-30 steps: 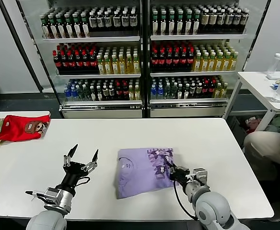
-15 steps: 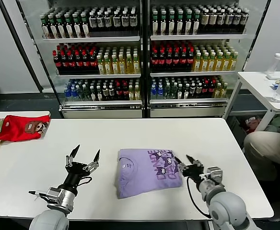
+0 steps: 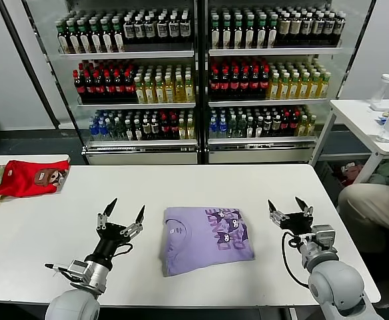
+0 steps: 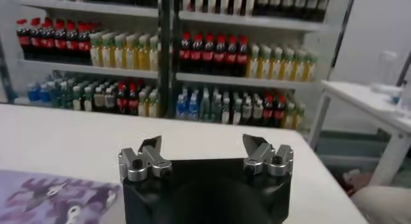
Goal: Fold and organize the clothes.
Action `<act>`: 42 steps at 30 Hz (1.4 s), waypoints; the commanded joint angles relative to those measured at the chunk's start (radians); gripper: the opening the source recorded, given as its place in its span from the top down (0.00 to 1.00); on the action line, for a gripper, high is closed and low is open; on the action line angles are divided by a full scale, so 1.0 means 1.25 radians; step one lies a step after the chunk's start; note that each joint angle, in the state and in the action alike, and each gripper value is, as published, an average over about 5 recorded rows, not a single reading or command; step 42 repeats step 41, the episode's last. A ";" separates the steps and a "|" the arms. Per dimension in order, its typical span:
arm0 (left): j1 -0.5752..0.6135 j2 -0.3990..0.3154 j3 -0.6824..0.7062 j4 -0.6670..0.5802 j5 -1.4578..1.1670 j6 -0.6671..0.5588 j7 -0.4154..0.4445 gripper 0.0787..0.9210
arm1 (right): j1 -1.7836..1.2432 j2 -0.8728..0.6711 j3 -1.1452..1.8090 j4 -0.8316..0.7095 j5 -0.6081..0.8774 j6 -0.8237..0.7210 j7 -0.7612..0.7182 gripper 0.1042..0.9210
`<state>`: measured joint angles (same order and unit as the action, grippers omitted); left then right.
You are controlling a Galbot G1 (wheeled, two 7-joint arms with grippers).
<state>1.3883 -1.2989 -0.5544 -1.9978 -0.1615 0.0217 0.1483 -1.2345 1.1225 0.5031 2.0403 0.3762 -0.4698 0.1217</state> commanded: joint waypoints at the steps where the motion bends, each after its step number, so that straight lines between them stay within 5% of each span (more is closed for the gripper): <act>1: -0.009 -0.004 -0.008 0.010 -0.001 -0.038 0.039 0.12 | 0.014 0.007 0.024 -0.028 -0.101 0.068 -0.009 0.12; 11: -0.075 -0.009 -0.013 0.095 0.010 -0.033 0.029 0.12 | 0.041 0.007 -0.001 -0.040 -0.097 0.072 -0.009 0.12; 21: -0.140 0.012 0.021 0.095 0.125 -0.017 -0.087 0.12 | 0.040 0.013 0.016 -0.055 -0.231 0.156 -0.025 0.12; 33: -0.158 -0.019 0.012 0.137 0.133 -0.074 -0.028 0.12 | 0.061 -0.005 0.034 -0.097 -0.218 0.174 -0.049 0.12; 42: -0.161 -0.017 0.019 0.135 0.150 -0.077 -0.052 0.12 | 0.062 0.004 0.014 -0.089 -0.219 0.174 -0.055 0.12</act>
